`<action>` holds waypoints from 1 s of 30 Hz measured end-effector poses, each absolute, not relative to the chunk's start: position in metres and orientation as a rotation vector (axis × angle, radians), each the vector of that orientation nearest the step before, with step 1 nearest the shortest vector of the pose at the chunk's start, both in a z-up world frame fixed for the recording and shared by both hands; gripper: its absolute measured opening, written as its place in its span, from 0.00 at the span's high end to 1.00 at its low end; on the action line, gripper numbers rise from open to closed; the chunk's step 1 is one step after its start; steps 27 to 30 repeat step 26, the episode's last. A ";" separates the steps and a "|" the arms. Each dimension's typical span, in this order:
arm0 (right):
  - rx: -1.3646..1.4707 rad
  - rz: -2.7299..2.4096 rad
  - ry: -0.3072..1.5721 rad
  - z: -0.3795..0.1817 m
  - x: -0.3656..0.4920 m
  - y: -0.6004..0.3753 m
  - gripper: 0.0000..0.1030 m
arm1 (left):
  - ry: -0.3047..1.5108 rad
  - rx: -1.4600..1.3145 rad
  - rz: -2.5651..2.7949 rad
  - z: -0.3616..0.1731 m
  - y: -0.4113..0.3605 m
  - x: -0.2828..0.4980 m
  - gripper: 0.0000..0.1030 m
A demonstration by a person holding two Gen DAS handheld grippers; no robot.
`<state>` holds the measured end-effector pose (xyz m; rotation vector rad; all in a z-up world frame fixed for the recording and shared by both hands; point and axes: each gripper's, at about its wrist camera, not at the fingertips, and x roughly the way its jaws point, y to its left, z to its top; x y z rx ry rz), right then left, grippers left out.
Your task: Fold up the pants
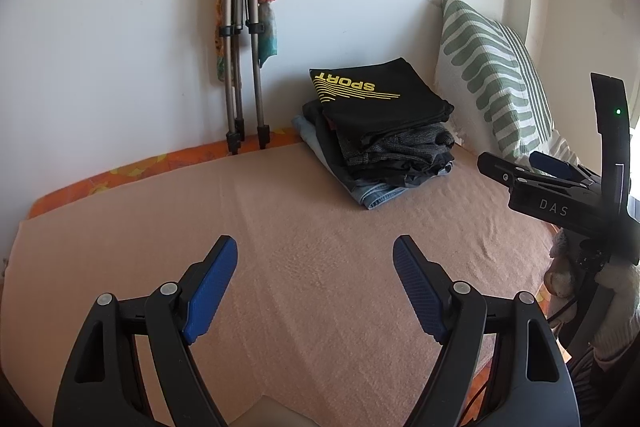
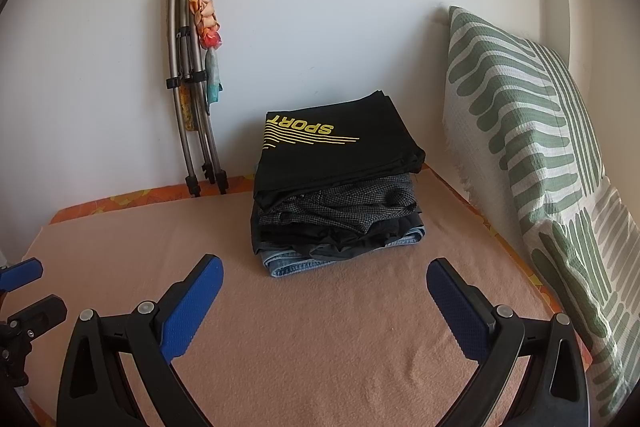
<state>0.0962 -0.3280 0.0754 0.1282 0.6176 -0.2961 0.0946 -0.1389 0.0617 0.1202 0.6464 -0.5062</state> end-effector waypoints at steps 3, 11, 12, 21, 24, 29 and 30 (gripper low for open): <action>0.128 -0.296 0.618 0.075 0.096 -0.328 0.00 | 0.648 0.119 -0.505 0.062 -0.139 0.094 0.22; 0.128 -0.296 0.618 0.076 0.096 -0.328 0.00 | 0.654 0.117 -0.498 0.061 -0.139 0.093 0.22; 0.129 -0.296 0.618 0.076 0.096 -0.328 0.00 | 0.655 0.117 -0.494 0.061 -0.139 0.093 0.22; 0.133 -0.288 0.623 0.073 0.096 -0.328 0.00 | 0.665 0.114 -0.488 0.060 -0.137 0.094 0.22; 0.132 -0.286 0.622 0.074 0.096 -0.328 0.00 | 0.661 0.114 -0.487 0.061 -0.136 0.093 0.22; 0.133 -0.285 0.623 0.074 0.097 -0.328 0.00 | 0.657 0.118 -0.485 0.061 -0.136 0.092 0.22; 0.133 -0.285 0.623 0.074 0.097 -0.328 0.00 | 0.657 0.118 -0.485 0.061 -0.136 0.092 0.22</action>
